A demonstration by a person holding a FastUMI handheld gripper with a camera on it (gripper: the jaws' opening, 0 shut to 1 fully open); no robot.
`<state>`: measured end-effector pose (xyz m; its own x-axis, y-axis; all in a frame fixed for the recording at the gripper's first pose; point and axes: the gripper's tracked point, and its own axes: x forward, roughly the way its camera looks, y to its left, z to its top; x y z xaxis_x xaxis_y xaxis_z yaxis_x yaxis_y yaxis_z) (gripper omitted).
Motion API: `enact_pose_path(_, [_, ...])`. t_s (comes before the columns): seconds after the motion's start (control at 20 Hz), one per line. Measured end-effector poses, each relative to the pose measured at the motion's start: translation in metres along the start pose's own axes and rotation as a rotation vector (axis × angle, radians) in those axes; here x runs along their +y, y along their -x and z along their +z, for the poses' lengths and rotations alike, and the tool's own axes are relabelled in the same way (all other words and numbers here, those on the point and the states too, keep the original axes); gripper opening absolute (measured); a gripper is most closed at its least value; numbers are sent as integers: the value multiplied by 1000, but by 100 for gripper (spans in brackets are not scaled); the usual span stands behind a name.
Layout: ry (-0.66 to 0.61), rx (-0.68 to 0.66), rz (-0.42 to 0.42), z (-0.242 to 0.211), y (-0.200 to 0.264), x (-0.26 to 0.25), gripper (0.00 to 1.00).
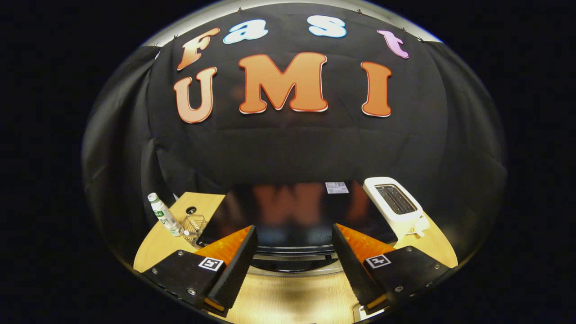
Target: Open the toaster oven, put the food inside, and close the toaster oven door.
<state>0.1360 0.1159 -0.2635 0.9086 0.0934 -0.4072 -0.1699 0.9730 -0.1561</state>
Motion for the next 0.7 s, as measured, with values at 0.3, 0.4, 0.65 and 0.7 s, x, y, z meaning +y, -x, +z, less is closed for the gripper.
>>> enact_pose_path(0.3, [38,57,-1,-25,-20,4,99])
enact_pose_path(0.4, [34,71,3,-26,-16,2,98])
enact_pose_path(0.65, [59,100,13,-37,-8,5,98])
enact_pose_path(0.7, [58,103,13,-36,-7,6,99])
